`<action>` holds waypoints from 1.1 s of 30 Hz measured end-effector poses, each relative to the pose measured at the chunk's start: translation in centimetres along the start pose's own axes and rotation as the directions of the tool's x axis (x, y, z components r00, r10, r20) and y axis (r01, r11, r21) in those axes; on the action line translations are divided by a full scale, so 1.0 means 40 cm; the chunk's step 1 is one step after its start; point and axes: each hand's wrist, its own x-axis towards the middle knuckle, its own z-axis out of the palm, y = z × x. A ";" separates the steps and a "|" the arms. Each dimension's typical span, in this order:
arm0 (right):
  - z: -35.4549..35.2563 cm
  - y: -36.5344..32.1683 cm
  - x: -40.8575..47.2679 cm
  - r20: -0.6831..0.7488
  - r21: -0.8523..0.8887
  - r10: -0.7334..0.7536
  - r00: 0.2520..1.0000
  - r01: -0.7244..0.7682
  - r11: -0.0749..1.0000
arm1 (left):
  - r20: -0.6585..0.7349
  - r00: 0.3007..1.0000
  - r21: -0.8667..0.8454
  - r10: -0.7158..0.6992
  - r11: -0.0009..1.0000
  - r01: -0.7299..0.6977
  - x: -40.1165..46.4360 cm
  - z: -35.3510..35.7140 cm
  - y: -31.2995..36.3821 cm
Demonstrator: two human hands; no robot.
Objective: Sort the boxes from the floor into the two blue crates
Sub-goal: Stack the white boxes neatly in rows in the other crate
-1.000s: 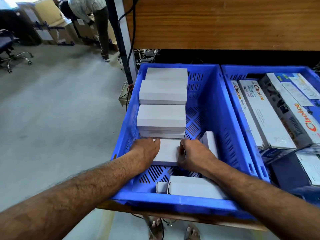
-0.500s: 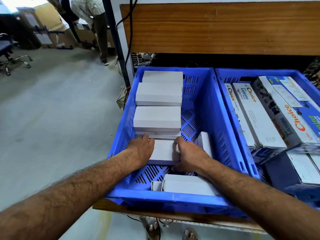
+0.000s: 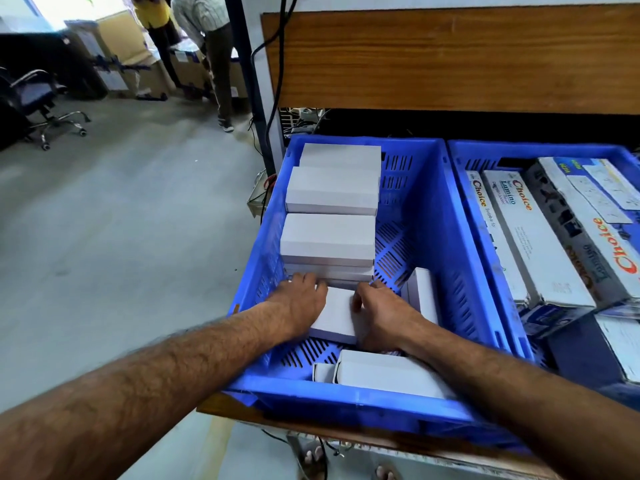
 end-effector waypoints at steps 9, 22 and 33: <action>-0.062 0.000 0.010 0.292 0.168 0.101 0.951 -0.155 0.974 | 0.073 0.991 -0.087 0.112 0.991 -0.105 -0.023 -0.036 -0.017; -0.093 0.025 0.022 0.183 0.579 0.261 0.948 -0.319 0.750 | 0.159 0.984 -0.345 0.075 0.939 -0.016 0.010 -0.062 -0.063; -0.016 0.017 0.070 0.311 0.426 0.335 0.889 -0.446 0.787 | 0.432 0.877 -0.315 0.210 0.946 -0.072 0.073 -0.114 -0.078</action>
